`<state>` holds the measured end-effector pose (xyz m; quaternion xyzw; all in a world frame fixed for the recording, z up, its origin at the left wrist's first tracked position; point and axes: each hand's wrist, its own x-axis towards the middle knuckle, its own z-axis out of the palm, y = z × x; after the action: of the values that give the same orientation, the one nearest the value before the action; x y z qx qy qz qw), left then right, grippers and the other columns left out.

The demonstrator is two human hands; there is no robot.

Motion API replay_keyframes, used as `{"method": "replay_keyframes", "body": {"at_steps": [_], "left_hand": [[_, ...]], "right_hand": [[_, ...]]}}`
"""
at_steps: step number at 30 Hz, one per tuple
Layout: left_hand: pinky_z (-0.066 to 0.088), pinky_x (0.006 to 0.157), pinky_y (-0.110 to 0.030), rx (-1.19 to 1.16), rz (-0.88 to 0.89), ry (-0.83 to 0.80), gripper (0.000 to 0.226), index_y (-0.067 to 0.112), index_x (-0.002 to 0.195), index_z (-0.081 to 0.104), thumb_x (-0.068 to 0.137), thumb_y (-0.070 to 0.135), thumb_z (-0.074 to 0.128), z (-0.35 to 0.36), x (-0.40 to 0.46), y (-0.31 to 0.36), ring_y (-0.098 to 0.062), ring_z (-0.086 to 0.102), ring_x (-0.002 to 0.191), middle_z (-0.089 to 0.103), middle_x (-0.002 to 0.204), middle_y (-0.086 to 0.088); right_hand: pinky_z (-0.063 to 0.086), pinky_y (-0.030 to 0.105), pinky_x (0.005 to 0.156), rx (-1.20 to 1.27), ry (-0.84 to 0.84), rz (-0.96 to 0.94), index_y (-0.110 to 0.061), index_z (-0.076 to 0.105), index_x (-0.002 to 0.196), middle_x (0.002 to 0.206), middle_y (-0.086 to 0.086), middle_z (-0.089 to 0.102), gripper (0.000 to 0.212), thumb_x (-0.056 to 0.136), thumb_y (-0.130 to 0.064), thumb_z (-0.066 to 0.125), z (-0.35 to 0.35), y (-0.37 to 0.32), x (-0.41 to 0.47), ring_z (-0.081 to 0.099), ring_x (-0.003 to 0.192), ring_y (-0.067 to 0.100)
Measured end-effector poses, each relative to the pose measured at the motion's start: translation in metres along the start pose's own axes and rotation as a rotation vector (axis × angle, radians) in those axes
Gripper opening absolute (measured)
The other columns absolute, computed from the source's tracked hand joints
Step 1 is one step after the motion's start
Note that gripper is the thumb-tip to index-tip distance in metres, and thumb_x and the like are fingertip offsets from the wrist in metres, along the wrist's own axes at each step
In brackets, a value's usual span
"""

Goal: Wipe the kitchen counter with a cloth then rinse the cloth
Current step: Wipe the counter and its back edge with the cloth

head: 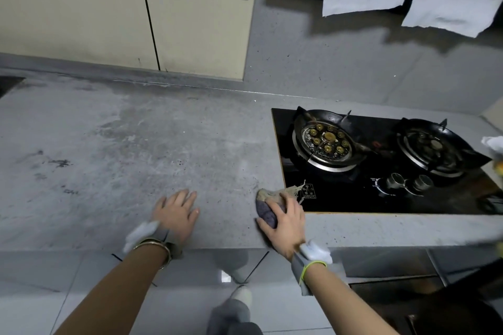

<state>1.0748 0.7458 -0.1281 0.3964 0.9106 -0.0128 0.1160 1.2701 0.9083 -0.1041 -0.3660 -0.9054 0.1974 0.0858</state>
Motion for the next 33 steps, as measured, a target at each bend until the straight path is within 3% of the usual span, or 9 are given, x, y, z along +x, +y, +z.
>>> {"method": "replay_keyframes", "body": {"at_steps": [6, 9, 11, 17, 22, 25, 27, 30, 33], "left_hand": [[0.040, 0.091, -0.038, -0.221, -0.028, 0.297, 0.077, 0.013, 0.129, 0.058, 0.085, 0.050, 0.007, -0.007, 0.005, 0.010, -0.025, 0.058, 0.108, 0.062, 0.119, -0.009], [0.050, 0.074, -0.040, -0.234, -0.023, 0.444, 0.061, 0.003, 0.111, 0.069, 0.087, 0.038, 0.025, -0.013, 0.020, 0.017, -0.029, 0.067, 0.086, 0.069, 0.098, -0.016], [0.052, 0.074, -0.040, -0.215, -0.029, 0.445, 0.055, 0.003, 0.108, 0.070, 0.087, 0.036, 0.031, -0.017, 0.038, 0.019, -0.029, 0.069, 0.088, 0.071, 0.101, -0.016], [0.028, 0.110, -0.039, -0.223, -0.006, 0.326, 0.048, 0.015, 0.141, 0.044, 0.100, 0.037, 0.034, -0.015, 0.121, 0.016, -0.023, 0.036, 0.139, 0.038, 0.150, -0.007], [0.020, 0.115, -0.042, -0.202, -0.001, 0.319, 0.067, 0.020, 0.144, 0.039, 0.092, 0.048, 0.009, -0.026, 0.189, 0.016, -0.023, 0.026, 0.143, 0.031, 0.154, -0.004], [0.016, 0.117, -0.044, -0.202, -0.040, 0.315, 0.056, 0.024, 0.147, 0.033, 0.097, 0.046, 0.020, -0.033, 0.230, 0.012, -0.023, 0.022, 0.145, 0.025, 0.156, -0.002], [0.005, 0.118, -0.043, -0.177, -0.061, 0.272, 0.051, 0.030, 0.149, 0.022, 0.101, 0.044, 0.027, -0.034, 0.246, 0.009, -0.020, 0.010, 0.147, 0.012, 0.159, 0.001], [-0.014, 0.114, -0.044, -0.133, -0.103, 0.152, 0.055, 0.037, 0.150, 0.000, 0.099, 0.049, 0.018, -0.033, 0.274, 0.001, -0.016, -0.009, 0.147, -0.007, 0.160, 0.004], [-0.018, 0.112, -0.049, -0.142, -0.130, 0.039, 0.056, 0.039, 0.148, -0.011, 0.098, 0.051, 0.010, -0.035, 0.290, -0.005, -0.015, -0.018, 0.145, -0.020, 0.157, 0.005]], "right_hand": [[0.027, 0.040, 0.109, 0.039, 0.075, 0.007, -0.006, 0.060, 0.122, 0.137, 0.021, 0.044, 0.037, 0.088, -0.021, 0.060, 0.018, -0.004, 0.022, 0.036, 0.127, 0.039], [0.033, 0.043, 0.105, 0.080, 0.128, 0.030, -0.003, 0.064, 0.114, 0.129, 0.024, 0.050, 0.033, 0.084, -0.016, 0.065, 0.022, -0.009, 0.042, 0.043, 0.120, 0.043], [0.036, 0.045, 0.103, 0.109, 0.158, 0.029, -0.002, 0.066, 0.111, 0.125, 0.026, 0.052, 0.032, 0.081, -0.013, 0.068, 0.026, -0.010, 0.061, 0.046, 0.116, 0.045], [0.037, 0.043, 0.102, 0.139, 0.187, 0.040, -0.005, 0.067, 0.111, 0.126, 0.023, 0.052, 0.033, 0.079, -0.014, 0.069, 0.032, -0.016, 0.123, 0.045, 0.116, 0.043], [0.035, 0.042, 0.105, 0.134, 0.179, 0.044, -0.004, 0.066, 0.112, 0.130, 0.023, 0.050, 0.033, 0.082, -0.017, 0.067, 0.034, -0.022, 0.187, 0.043, 0.119, 0.042], [0.029, 0.038, 0.109, 0.131, 0.160, 0.046, -0.006, 0.064, 0.116, 0.134, 0.020, 0.046, 0.034, 0.085, -0.021, 0.063, 0.034, -0.025, 0.232, 0.039, 0.123, 0.039], [0.022, 0.033, 0.111, 0.109, 0.139, 0.044, -0.010, 0.061, 0.122, 0.139, 0.017, 0.041, 0.037, 0.088, -0.026, 0.059, 0.034, -0.026, 0.253, 0.034, 0.128, 0.035], [0.021, 0.031, 0.110, 0.099, 0.145, 0.039, -0.012, 0.059, 0.124, 0.141, 0.016, 0.039, 0.040, 0.089, -0.032, 0.058, 0.038, -0.026, 0.295, 0.033, 0.129, 0.034], [0.023, 0.032, 0.107, 0.103, 0.137, 0.030, -0.012, 0.059, 0.123, 0.139, 0.017, 0.039, 0.041, 0.088, -0.033, 0.060, 0.041, -0.030, 0.340, 0.034, 0.127, 0.035]]}}
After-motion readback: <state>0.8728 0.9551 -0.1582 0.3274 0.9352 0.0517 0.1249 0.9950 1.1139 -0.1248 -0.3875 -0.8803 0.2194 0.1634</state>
